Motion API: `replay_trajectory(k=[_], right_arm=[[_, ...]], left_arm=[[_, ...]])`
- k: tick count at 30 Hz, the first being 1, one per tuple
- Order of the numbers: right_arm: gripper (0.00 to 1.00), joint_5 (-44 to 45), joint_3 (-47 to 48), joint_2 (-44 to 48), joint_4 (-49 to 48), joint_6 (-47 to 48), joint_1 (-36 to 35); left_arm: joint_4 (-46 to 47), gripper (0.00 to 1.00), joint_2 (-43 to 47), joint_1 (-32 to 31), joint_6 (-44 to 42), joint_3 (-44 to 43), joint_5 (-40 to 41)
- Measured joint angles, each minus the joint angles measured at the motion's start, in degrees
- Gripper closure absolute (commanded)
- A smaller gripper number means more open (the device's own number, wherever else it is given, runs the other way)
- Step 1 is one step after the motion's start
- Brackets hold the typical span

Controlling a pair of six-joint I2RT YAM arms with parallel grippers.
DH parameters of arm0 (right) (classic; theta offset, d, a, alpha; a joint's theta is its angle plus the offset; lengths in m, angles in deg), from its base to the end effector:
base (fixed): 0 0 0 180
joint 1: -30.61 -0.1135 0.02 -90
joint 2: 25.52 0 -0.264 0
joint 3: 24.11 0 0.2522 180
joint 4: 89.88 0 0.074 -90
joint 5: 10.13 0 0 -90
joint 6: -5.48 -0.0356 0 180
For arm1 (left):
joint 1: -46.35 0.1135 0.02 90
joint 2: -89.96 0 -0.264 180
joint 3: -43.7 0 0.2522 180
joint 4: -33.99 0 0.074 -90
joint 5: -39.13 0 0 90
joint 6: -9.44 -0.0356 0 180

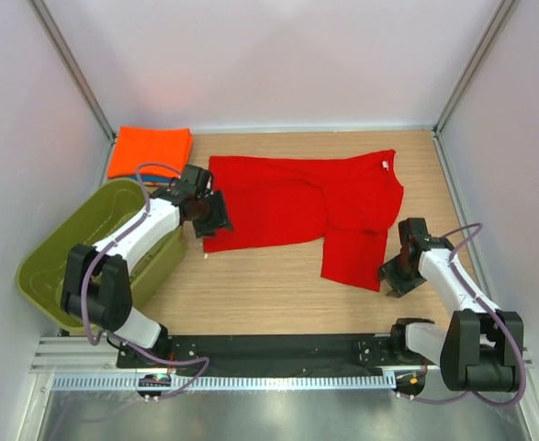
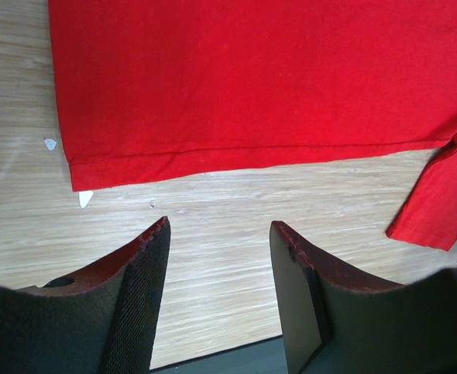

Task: Fold and stack the t-shirts
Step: Fold the tshirt

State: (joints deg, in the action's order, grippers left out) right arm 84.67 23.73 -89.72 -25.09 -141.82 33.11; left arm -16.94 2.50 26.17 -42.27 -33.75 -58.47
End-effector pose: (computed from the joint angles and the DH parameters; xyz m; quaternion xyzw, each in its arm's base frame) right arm 0.1636 -0.0101 0.1720 0.4994 0.8619 -0.0016 0.0877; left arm 0.2891 -0.1113 0.2379 -0.1356 0.9565 -0.1782 0.1871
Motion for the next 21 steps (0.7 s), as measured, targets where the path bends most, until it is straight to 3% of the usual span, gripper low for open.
replay_trajectory(k=[9, 12, 13, 14, 21], right_arm=[[0.58, -1.11, -2.82, -2.58, -5.42, -1.44, -1.42], [0.75, -0.94, -2.84, -2.60, -5.46, -1.38, -1.66], [0.93, -0.87, -2.84, -2.60, -5.68, -1.33, -1.66], [0.99, -0.90, -2.86, -2.67, -6.16, -1.49, -1.68], [0.99, 1.92, -2.54, -1.11, -6.36, -1.25, -1.70]], left_arm=[[1.75, 0.48, 0.46, -0.02, 0.04, 4.48, 1.79], [1.75, 0.48, 1.40, -0.20, -0.28, 4.61, 3.21], [1.68, 0.49, 1.84, -0.46, -0.59, 4.61, 4.13], [1.53, 0.49, 2.27, -0.81, -0.98, 4.61, 4.98], [-1.40, 0.50, 3.19, -5.35, -5.20, 4.24, 10.19]])
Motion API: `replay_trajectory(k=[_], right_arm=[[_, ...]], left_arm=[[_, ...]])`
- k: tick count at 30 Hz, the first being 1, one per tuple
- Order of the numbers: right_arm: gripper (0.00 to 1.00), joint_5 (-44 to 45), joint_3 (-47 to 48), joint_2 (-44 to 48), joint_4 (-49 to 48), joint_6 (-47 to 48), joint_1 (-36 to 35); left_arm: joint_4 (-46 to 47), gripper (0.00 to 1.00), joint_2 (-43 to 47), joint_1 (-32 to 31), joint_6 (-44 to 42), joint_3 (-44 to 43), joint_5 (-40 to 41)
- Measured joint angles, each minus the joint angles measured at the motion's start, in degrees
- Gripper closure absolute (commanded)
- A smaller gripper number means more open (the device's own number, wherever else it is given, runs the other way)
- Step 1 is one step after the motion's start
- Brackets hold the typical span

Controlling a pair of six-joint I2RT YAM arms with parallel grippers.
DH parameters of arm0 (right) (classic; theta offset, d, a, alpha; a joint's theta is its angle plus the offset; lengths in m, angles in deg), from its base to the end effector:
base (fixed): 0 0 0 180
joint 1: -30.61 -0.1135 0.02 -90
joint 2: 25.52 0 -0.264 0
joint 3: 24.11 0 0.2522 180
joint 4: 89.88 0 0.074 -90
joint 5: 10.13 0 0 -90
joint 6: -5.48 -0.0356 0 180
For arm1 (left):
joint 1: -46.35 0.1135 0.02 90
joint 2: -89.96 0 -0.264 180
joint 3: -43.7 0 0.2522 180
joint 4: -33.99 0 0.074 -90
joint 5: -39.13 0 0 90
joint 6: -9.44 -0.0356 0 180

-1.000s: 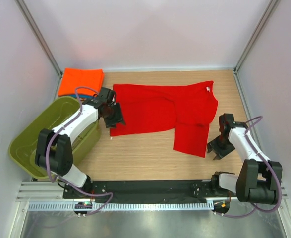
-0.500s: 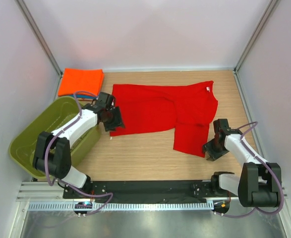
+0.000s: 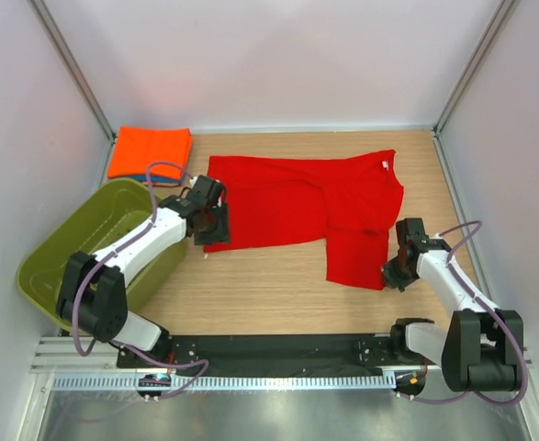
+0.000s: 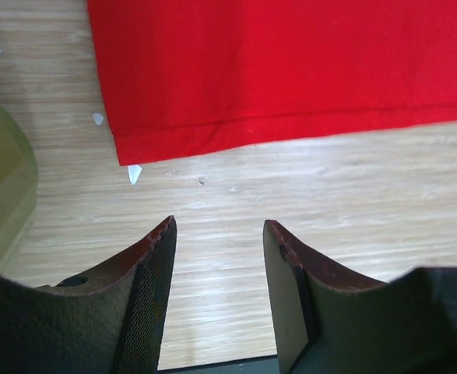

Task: Fold and stack the t-shirts
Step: Fold the tshirt

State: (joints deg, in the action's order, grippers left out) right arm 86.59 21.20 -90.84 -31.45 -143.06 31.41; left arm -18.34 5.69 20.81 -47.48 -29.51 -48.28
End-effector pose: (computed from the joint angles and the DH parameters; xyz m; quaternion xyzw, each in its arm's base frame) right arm 0.1686 -0.0065 0.1599 0.4968 0.8601 -0.0025 0.1162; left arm 0.2626 -0.1237 0.2298 -0.0692 0.9705 -0.0935 0.2114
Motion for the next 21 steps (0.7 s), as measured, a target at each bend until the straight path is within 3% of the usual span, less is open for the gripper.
replay_trajectory(k=[4, 10, 21], right_arm=[[0.99, 3.08, 2.67, 2.60, 1.33, 1.27, 0.00], [0.99, 5.79, 6.91, 2.62, 1.62, 4.83, 0.81], [0.99, 2.95, 8.44, 3.98, 1.75, 12.74, 10.43]], left_arm=[[-2.51, 0.56, -0.04, -4.09, -4.76, -2.21, 2.56], [-3.41, 0.55, -1.03, -8.59, -13.99, -4.31, 4.85], [-2.78, 0.50, -4.98, -9.75, -25.20, -1.62, 7.13]])
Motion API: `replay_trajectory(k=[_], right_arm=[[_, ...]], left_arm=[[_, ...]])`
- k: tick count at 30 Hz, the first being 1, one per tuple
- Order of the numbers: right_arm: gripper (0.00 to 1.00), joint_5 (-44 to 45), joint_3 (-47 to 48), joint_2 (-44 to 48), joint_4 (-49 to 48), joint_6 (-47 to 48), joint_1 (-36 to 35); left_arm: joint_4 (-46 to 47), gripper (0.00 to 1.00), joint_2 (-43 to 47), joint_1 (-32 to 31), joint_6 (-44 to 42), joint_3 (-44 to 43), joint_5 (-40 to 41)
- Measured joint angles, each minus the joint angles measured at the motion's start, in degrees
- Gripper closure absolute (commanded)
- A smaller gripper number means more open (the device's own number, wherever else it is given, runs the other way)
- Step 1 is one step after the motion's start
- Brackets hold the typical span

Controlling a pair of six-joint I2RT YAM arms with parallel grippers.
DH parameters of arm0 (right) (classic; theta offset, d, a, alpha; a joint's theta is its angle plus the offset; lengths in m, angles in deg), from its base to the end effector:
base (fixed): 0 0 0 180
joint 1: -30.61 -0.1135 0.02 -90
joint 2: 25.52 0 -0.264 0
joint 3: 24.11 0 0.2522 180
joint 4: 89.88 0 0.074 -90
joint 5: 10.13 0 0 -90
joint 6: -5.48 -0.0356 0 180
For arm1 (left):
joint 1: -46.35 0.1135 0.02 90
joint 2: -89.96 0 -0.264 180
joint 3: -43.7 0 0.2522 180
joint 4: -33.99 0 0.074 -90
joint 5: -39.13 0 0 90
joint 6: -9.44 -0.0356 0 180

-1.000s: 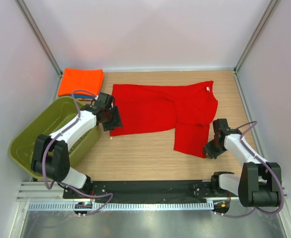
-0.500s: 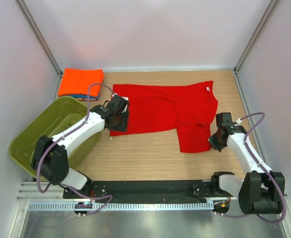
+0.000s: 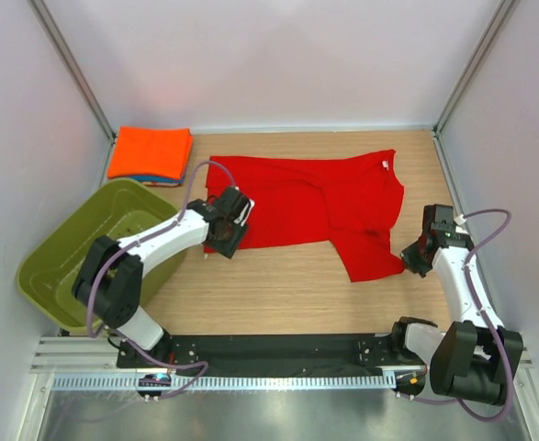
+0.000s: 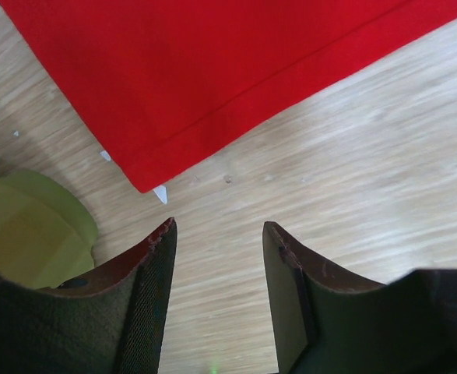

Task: Fold and stack the t-shirts
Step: Fold the tshirt

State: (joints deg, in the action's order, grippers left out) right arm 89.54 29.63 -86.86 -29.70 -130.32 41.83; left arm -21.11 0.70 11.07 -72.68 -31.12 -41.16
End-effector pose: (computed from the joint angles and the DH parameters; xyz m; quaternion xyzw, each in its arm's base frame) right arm 0.1799 -0.0418 0.2108 0.4810 0.8514 -0.0219 0.2079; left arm 0.2475 -0.1678 0.2124 0.2176 0.9562 0.0124 0.1952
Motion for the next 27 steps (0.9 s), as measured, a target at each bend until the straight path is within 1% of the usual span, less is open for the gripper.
replay_trajectory(k=[8, 17, 22, 23, 24, 25, 26, 27], right_arm=[[0.99, -3.41, 0.00, 1.14, 0.07, 2.56, 0.92], [0.99, -7.23, 0.00, 2.34, -0.13, 3.78, 1.07], [0.99, -8.04, 0.00, 1.97, -0.52, 4.02, 1.42], [0.99, -8.15, 0.00, 1.68, -0.63, 4.11, 1.51], [0.99, -8.24, 0.00, 1.46, -0.66, 4.17, 1.57], [0.99, -8.35, 0.00, 1.31, -0.66, 4.31, 1.66], [0.99, -8.35, 0.07, 1.31, -0.63, 4.46, 1.68], [0.99, -8.37, 0.22, 1.33, -0.57, 4.68, 1.73]], left_arm=[[1.53, 0.50, -7.93, 0.46, -3.32, 0.04, 2.93], [2.95, 0.53, -9.77, 4.31, -5.53, -0.09, 4.24], [3.13, 0.56, -11.28, 4.66, -5.84, -0.48, 3.69], [3.10, 0.57, -11.39, 4.66, -5.90, -0.55, 3.76], [2.91, 0.74, -11.65, 4.63, -5.99, -0.79, 3.72], [2.78, 0.74, -11.82, 4.57, -5.92, -0.94, 3.74], [3.02, 0.85, -12.13, 4.55, -6.32, -1.05, 3.80], [2.78, 0.90, -12.70, 4.55, -6.12, -1.62, 3.93]])
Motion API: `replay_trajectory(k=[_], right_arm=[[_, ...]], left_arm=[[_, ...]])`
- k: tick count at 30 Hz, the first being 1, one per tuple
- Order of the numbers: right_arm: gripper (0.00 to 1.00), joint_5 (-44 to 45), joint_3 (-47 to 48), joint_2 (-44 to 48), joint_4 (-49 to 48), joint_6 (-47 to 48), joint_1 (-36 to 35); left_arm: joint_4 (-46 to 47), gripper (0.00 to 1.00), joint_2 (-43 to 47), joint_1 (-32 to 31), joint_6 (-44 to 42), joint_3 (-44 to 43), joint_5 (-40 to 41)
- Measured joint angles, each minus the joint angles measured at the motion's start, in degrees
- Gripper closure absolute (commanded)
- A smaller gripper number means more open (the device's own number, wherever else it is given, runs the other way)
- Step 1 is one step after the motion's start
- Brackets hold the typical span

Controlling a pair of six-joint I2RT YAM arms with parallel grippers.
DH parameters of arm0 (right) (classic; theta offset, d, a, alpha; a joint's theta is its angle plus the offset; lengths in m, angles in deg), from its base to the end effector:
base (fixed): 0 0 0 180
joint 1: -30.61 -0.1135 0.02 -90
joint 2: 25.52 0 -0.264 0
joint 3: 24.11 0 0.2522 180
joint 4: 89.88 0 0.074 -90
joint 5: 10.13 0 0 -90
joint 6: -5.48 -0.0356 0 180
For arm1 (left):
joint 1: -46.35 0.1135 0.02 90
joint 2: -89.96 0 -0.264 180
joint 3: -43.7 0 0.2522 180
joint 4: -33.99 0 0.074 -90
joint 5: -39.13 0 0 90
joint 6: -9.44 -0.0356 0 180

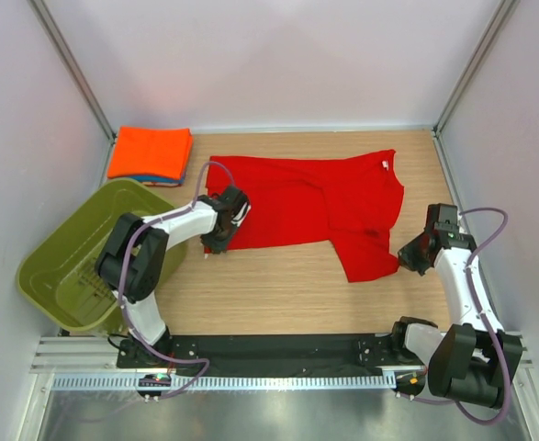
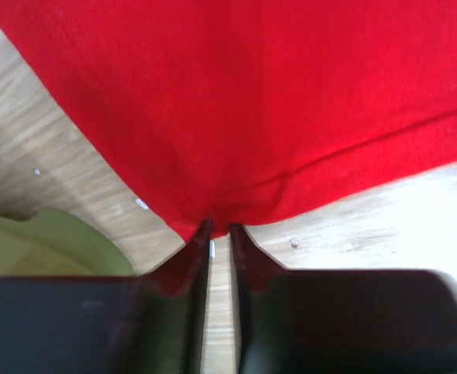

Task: Fold and stack the t-shirts
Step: Fold the tshirt

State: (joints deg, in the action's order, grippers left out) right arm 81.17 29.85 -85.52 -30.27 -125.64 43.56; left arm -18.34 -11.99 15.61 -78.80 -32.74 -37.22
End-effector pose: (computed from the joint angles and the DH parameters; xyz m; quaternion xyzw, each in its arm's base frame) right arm 0.1791 -0.0420 0.2158 0.4464 0.8696 0.0406 0.2072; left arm 0.2838 -0.1590 0.1570 0.2349 0.9591 0.0840 0.1340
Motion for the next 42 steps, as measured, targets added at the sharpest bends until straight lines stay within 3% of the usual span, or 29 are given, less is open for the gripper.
replay_trajectory(k=[2, 9, 23, 31, 42], right_arm=[[0.99, 0.02, 0.61, 0.00, 0.04, 0.37, 0.04], [0.99, 0.52, 4.81, -0.26, 0.61, 0.48, 0.04], [0.99, -2.23, 14.95, -3.74, 1.09, -0.39, 0.04], [0.99, -2.84, 26.32, -16.15, -0.20, -1.03, 0.04], [0.99, -11.10, 40.33, -36.76, -4.61, -1.29, 0.04]], left_arm=[[0.07, 1.00, -0.72, 0.02, -0.22, -0.72, 0.46], [-2.36, 1.00, 0.15, 0.02, 1.03, -2.14, 1.88], [-6.43, 1.00, -0.22, 0.79, 2.38, -15.30, 5.46], [-8.26, 1.00, -5.51, 6.47, 2.91, -22.53, 5.53], [-12.52, 1.00, -17.42, 11.52, 3.63, -40.00, 3.61]])
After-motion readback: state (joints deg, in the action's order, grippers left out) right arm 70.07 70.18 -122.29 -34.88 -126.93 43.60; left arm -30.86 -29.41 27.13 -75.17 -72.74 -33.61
